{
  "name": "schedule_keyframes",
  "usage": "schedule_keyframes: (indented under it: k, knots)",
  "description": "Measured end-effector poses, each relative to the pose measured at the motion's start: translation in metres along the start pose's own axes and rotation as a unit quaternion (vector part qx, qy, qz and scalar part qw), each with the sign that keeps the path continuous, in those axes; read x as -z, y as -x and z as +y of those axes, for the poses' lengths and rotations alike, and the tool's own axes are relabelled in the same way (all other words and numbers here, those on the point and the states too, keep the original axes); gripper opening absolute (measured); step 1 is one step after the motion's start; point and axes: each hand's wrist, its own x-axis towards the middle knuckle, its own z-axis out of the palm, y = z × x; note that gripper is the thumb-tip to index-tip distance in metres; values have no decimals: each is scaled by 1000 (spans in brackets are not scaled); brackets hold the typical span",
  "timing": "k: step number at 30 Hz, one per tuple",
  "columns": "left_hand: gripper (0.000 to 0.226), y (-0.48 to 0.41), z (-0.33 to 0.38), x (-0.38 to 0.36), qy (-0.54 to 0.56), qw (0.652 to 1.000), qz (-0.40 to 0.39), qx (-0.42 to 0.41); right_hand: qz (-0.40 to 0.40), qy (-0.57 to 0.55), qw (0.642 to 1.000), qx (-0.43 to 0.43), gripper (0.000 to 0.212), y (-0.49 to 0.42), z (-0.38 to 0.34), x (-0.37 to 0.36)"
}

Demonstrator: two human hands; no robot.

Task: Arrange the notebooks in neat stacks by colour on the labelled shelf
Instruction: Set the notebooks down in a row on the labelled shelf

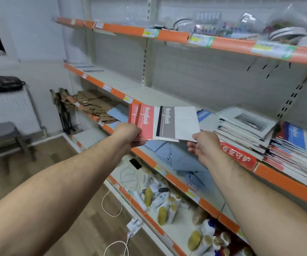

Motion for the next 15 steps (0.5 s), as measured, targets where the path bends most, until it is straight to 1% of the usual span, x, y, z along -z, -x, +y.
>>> schedule_keyframes:
  k: [3, 7, 9, 12, 15]
  knots:
    - [14, -43, 15, 47, 13, 1000, 21, -4, -20, 14, 1000, -1, 20, -17, -2, -66]
    - [10, -91, 36, 105, 16, 998, 56, -5, -43, 23, 999, 4, 23, -35, -4, -150]
    - [13, -113, 46, 134, 15, 998, 66, -5, -59, 26, 998, 5, 24, -47, -5, -189]
    - [19, -146, 56, 173, 23, 996, 91, -6, -78, 38, 996, 1, 20, -63, -4, -244]
    - [18, -174, 64, 203, 38, 994, 102, -4, -94, 53, 994, -7, 20, -83, -1, -291]
